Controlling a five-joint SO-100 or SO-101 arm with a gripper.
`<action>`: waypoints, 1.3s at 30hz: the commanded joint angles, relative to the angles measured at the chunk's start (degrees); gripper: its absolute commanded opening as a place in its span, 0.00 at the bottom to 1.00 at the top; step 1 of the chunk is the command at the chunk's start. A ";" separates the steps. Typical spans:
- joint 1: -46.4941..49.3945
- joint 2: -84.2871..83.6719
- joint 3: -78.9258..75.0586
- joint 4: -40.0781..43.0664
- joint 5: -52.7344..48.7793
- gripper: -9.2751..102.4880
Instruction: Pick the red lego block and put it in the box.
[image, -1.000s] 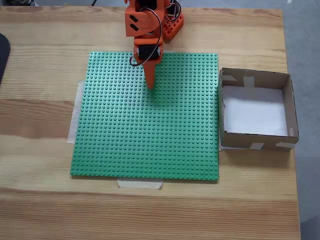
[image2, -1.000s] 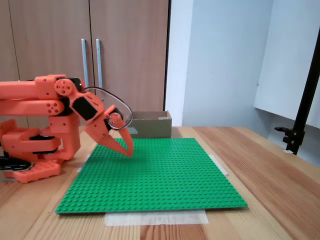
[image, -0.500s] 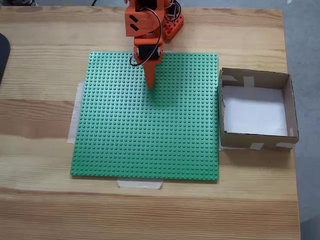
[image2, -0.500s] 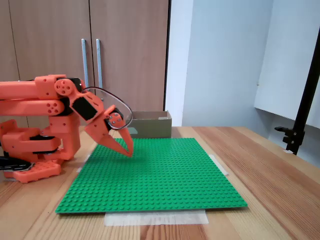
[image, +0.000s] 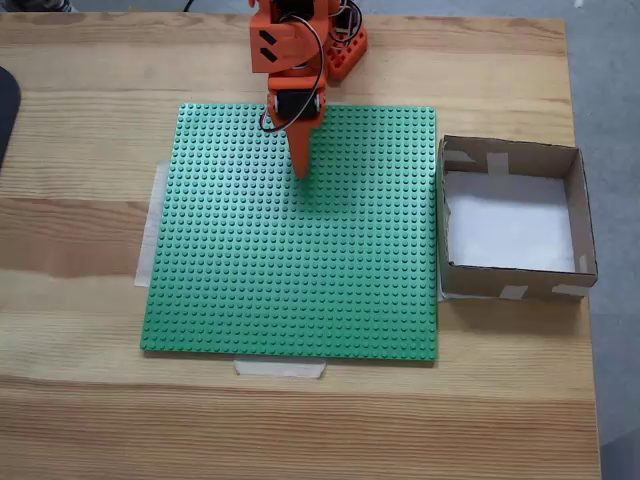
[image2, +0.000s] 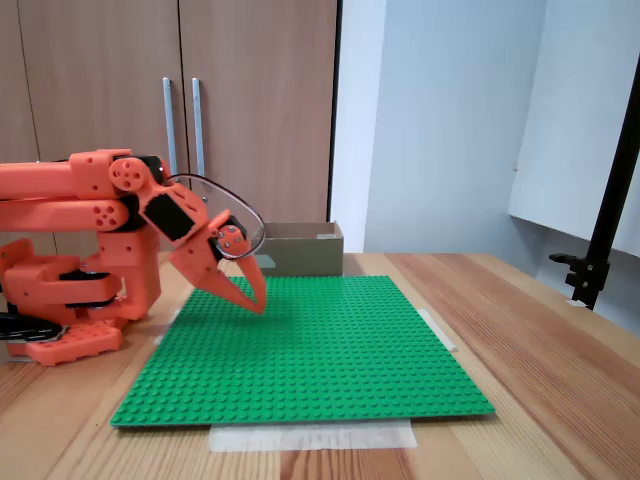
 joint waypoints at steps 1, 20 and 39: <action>-0.44 0.26 0.88 0.00 0.26 0.08; -0.44 0.26 0.88 0.00 0.26 0.08; -0.44 0.26 0.88 0.00 0.26 0.08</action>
